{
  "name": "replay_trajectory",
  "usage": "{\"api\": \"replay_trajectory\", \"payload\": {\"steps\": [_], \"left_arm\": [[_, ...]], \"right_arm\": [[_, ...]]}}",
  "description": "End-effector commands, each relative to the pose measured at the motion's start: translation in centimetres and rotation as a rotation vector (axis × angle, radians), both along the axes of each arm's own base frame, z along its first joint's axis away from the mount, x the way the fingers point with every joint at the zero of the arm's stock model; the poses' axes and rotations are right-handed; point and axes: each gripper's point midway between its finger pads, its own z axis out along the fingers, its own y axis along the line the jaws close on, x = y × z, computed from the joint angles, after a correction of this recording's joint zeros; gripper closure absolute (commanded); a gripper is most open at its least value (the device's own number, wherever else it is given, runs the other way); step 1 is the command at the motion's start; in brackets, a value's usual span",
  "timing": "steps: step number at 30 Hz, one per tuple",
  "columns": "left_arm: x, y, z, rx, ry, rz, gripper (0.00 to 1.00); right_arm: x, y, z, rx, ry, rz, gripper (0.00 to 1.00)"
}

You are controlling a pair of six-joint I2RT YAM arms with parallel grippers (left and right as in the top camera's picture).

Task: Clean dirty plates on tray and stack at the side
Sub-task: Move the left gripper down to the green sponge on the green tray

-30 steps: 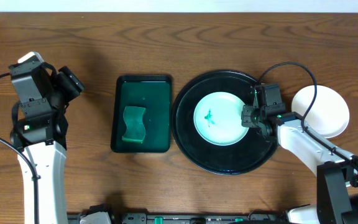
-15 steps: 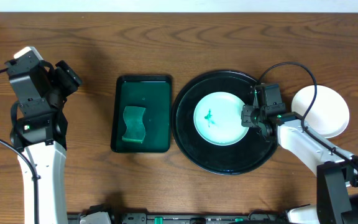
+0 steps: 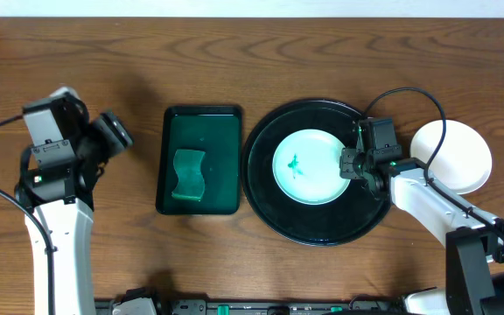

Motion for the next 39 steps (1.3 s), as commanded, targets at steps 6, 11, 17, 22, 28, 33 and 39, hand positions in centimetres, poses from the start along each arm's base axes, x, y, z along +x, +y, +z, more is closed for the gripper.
{"api": "replay_trajectory", "payload": {"steps": [6,11,17,22,28,33,39], "left_arm": [[-2.1,-3.0,-1.7,-0.198,0.099,-0.015,0.07],[-4.2,-3.6,-3.0,-0.227,0.200,-0.006,0.04],[-4.7,-6.2,-4.0,-0.205,0.248,-0.124,0.68],[-4.4,-9.9,-4.8,-0.149,0.288,-0.261,0.93],[-3.6,-13.9,-6.8,-0.079,0.336,-0.395,0.49],[-3.6,-14.4,-7.2,-0.093,0.352,-0.386,0.42],[-3.7,-14.2,-9.0,-0.056,0.412,-0.420,0.42]], "right_arm": [[-0.1,0.2,-0.3,-0.005,0.005,0.012,0.78],[-0.1,0.2,-0.2,-0.005,0.004,0.012,0.79],[-0.1,0.2,-0.2,-0.005,0.004,0.012,0.79],[-0.1,0.2,-0.3,-0.005,0.005,0.012,0.79],[-0.1,0.2,-0.2,-0.005,0.005,0.012,0.79],[-0.1,0.2,-0.2,-0.005,0.005,0.012,0.79],[-0.1,0.2,-0.2,-0.005,0.004,0.012,0.79]]}}
